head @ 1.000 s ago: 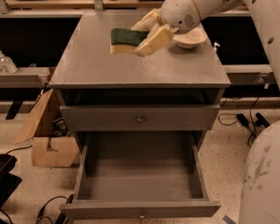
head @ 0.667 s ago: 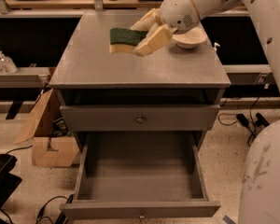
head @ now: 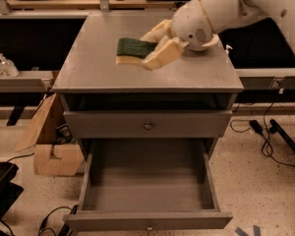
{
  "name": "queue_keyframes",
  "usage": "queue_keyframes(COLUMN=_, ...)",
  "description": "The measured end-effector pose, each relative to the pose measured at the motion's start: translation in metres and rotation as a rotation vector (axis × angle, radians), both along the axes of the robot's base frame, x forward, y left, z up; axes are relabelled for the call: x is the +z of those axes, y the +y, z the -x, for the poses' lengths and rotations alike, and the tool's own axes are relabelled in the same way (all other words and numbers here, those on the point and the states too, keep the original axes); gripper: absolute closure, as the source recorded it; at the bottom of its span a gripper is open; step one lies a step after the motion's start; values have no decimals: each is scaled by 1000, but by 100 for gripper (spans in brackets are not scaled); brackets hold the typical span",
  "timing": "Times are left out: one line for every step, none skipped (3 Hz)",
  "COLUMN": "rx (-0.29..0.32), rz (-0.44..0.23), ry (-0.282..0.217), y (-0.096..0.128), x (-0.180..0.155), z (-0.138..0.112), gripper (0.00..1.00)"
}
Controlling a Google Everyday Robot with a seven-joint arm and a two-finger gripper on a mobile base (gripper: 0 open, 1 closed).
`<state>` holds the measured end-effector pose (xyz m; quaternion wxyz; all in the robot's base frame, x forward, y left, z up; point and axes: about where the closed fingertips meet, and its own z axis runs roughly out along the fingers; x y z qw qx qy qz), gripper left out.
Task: Place sponge into middle drawer
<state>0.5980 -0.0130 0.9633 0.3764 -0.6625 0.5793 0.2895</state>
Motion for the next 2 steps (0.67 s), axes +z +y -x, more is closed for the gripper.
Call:
queue_keyframes(rx=-109, rz=8, ry=50, y=-32, x=-21, z=60, gripper=100)
queue_keyframes(rx=-63, rz=70, ry=152, y=-34, x=-81, z=112, gripper=100)
